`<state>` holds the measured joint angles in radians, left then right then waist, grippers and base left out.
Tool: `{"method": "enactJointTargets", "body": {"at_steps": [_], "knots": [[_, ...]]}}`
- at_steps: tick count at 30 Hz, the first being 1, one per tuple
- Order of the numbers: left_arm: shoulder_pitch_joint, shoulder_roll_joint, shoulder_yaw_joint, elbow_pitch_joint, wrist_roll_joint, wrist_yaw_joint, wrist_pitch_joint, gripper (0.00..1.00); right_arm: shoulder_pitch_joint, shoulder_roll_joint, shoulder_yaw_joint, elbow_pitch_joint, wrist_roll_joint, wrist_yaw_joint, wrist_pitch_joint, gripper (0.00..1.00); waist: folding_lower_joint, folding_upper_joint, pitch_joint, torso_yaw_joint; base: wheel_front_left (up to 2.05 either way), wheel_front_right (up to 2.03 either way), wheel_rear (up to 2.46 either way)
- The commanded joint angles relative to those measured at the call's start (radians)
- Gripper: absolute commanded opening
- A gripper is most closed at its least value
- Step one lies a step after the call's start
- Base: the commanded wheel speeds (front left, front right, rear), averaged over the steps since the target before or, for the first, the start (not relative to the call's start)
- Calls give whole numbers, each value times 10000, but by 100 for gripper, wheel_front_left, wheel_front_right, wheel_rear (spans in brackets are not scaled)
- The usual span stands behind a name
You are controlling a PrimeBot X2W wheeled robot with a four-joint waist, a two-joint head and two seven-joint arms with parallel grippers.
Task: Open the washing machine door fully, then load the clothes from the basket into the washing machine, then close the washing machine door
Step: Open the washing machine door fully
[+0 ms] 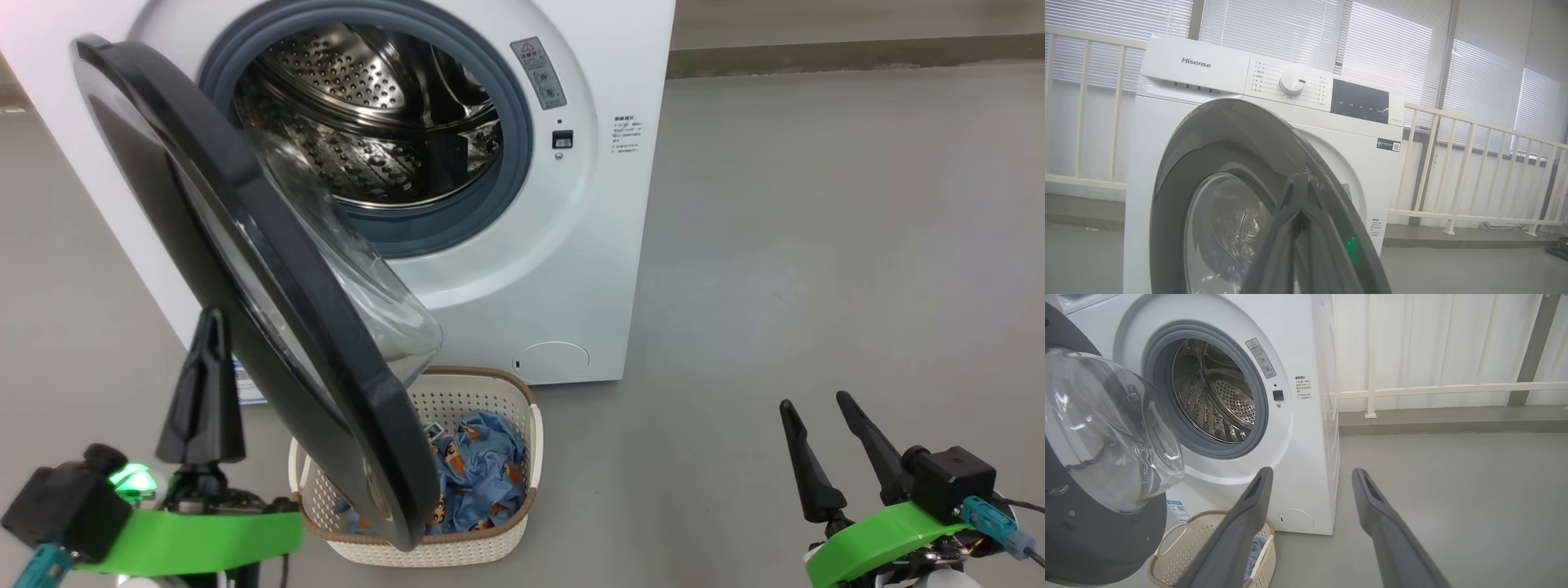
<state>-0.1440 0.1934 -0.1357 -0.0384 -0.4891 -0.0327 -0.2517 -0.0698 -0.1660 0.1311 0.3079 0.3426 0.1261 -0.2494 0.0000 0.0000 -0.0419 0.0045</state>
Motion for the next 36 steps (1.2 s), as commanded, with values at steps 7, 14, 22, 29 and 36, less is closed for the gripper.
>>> {"method": "enactJointTargets", "body": {"at_steps": [7,14,22,29,36], "knots": [[-558,-32,-609,-1961,196,3,960,0,-436,-12,418,-70,51,46,-124,100,0,0,-6,-122,0,0,0],[-96,-254,-1678,-2397,119,15,2085,0,-471,34,506,35,162,46,-124,100,0,0,56,-342,0,0,0],[480,-577,-2425,-1188,-273,-140,2421,0,-555,117,614,107,189,46,-124,100,0,0,179,-638,0,0,0],[290,-760,-2412,582,-635,-326,2076,0,-582,170,641,128,172,46,-124,100,0,0,287,-825,0,0,0],[-32,-910,-2243,1877,-899,-338,1776,0,-633,196,689,186,180,46,-124,100,0,0,360,-944,0,0,0]]}}
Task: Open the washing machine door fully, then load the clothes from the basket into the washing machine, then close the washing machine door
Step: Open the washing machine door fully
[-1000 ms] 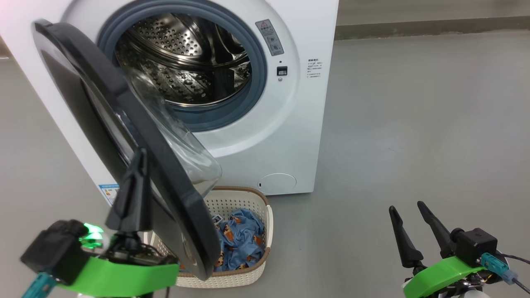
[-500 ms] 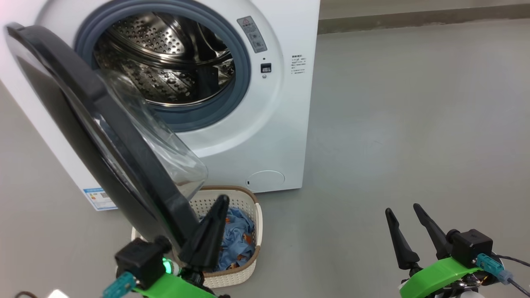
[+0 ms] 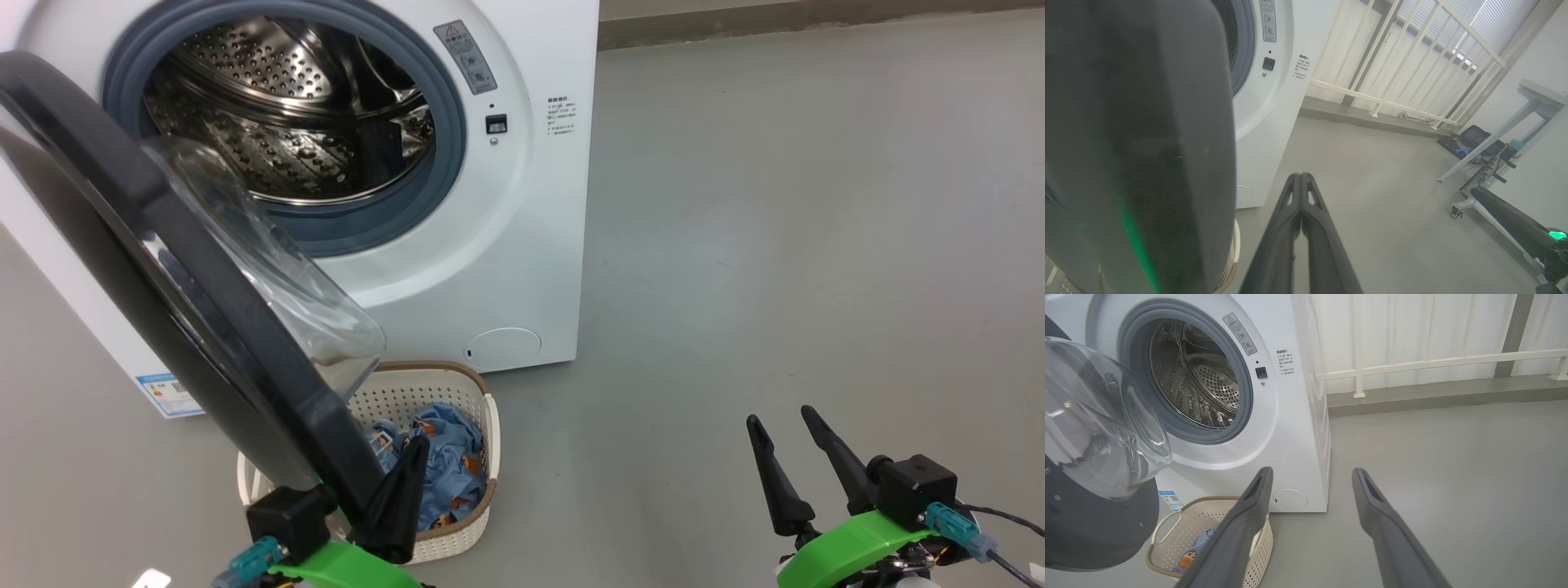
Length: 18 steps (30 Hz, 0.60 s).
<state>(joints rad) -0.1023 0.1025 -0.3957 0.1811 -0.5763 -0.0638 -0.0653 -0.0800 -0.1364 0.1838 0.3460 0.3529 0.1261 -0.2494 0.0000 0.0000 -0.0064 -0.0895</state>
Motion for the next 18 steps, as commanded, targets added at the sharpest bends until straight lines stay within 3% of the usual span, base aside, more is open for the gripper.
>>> {"method": "enactJointTargets", "body": {"at_steps": [1,8,18], "knots": [[-485,-20,391,-137,-65,-20,-146,0,-534,-98,158,-189,78,46,-124,100,0,0,12,-9,0,0,0],[-824,-105,689,600,-226,96,-633,0,-491,-71,153,-125,80,46,-124,100,0,0,2,151,0,0,0],[-826,49,807,818,-349,135,-757,0,-444,-43,309,-2,198,46,-124,100,0,0,-119,922,0,0,0]]}}
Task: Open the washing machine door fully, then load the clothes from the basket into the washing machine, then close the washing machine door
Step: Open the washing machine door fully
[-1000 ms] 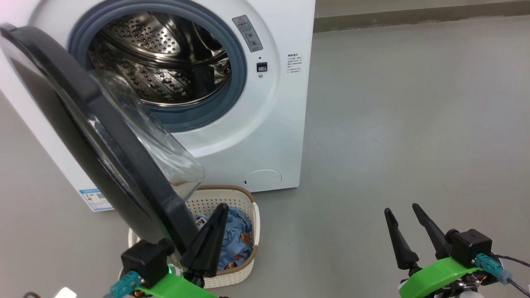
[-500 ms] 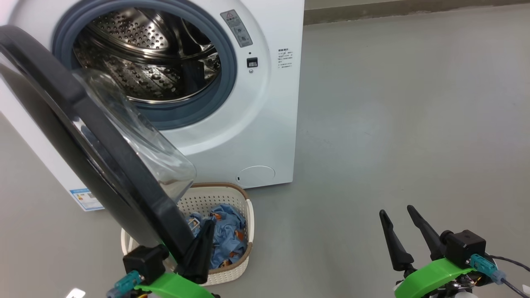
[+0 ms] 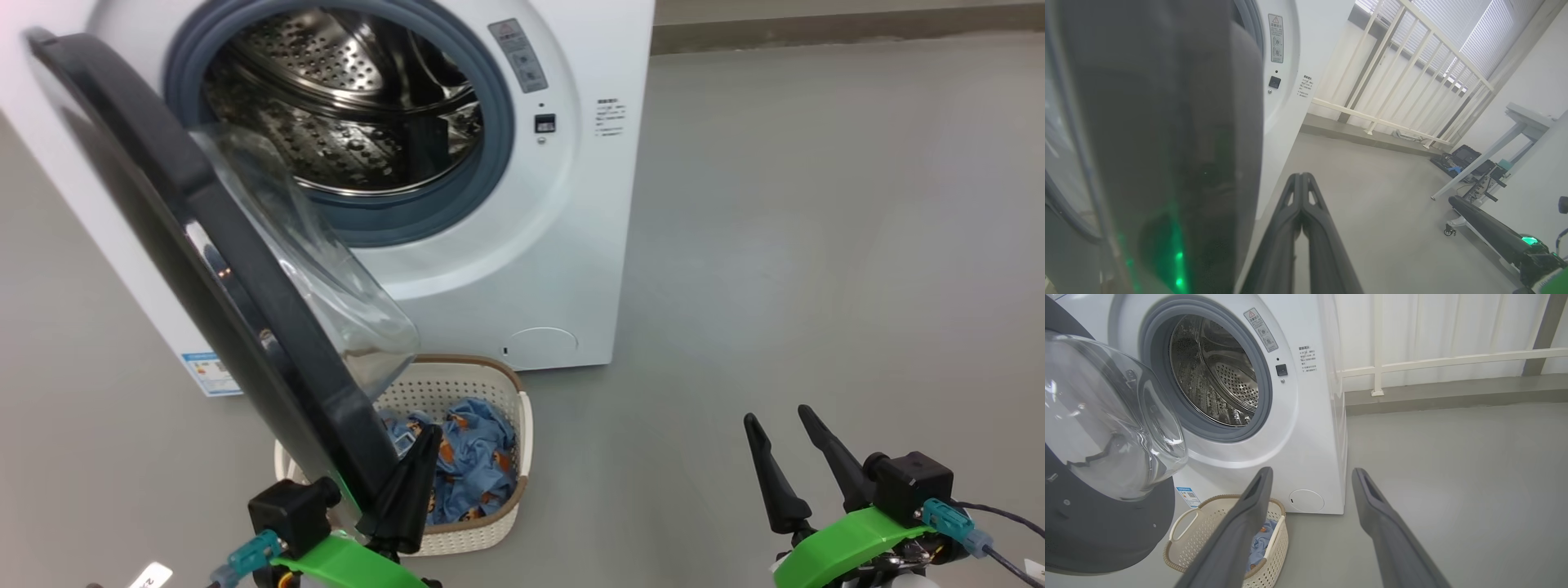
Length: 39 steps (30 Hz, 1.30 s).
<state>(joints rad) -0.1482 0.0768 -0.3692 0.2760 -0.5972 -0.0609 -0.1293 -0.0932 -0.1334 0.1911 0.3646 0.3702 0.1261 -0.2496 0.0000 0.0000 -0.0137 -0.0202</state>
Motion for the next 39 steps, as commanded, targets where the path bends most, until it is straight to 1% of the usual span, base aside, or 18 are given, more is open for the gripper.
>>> {"method": "enactJointTargets", "body": {"at_steps": [1,14,24,31,39], "knots": [[-344,346,557,-129,-142,120,-108,0,-313,-71,253,-173,40,46,-122,100,0,0,-60,316,0,0,0],[209,822,771,-568,-223,433,81,0,-254,46,302,-66,131,46,-122,100,0,0,-222,1347,0,0,0],[581,1222,1061,-1196,-246,863,313,0,-212,93,257,-70,137,46,-122,100,0,0,-215,2092,0,0,0],[495,1607,1427,-1369,-344,1105,543,0,-240,171,182,-78,127,46,-122,100,0,0,-157,2735,0,0,0],[12,2153,2019,-1096,-571,1378,951,0,-303,304,39,-107,50,46,-122,100,0,0,-34,3265,0,0,0]]}}
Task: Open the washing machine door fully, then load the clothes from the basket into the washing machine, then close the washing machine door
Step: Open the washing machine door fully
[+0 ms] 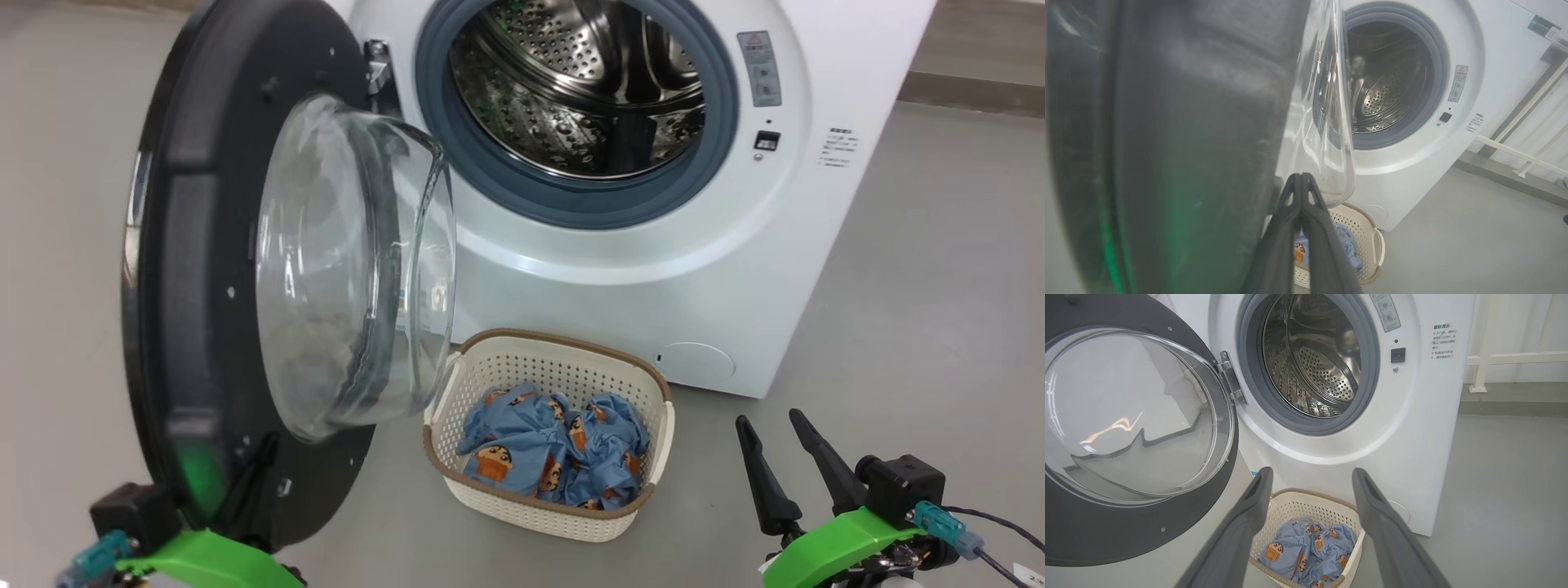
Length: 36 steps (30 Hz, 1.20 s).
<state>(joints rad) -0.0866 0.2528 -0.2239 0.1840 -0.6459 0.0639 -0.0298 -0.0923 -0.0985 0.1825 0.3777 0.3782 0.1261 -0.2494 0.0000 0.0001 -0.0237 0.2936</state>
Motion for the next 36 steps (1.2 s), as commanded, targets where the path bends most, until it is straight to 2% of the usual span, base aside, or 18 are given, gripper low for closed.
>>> {"method": "enactJointTargets", "body": {"at_steps": [1,16,29,36], "knots": [[-679,481,610,-113,-95,147,40,0,-317,-23,103,-246,-37,46,-124,100,0,-1,93,177,0,0,0],[-1836,1672,1603,1231,-524,118,440,0,-573,179,-80,-274,-242,46,-124,100,0,-1,665,445,0,0,0],[-3606,2653,2078,3659,-751,-482,325,0,-1045,302,-277,-266,-452,46,-124,100,0,-1,1374,550,0,0,0],[-4800,3125,1817,5061,-456,-901,219,0,-1327,376,-301,-180,-523,46,-124,100,0,-1,1650,588,0,0,0]]}}
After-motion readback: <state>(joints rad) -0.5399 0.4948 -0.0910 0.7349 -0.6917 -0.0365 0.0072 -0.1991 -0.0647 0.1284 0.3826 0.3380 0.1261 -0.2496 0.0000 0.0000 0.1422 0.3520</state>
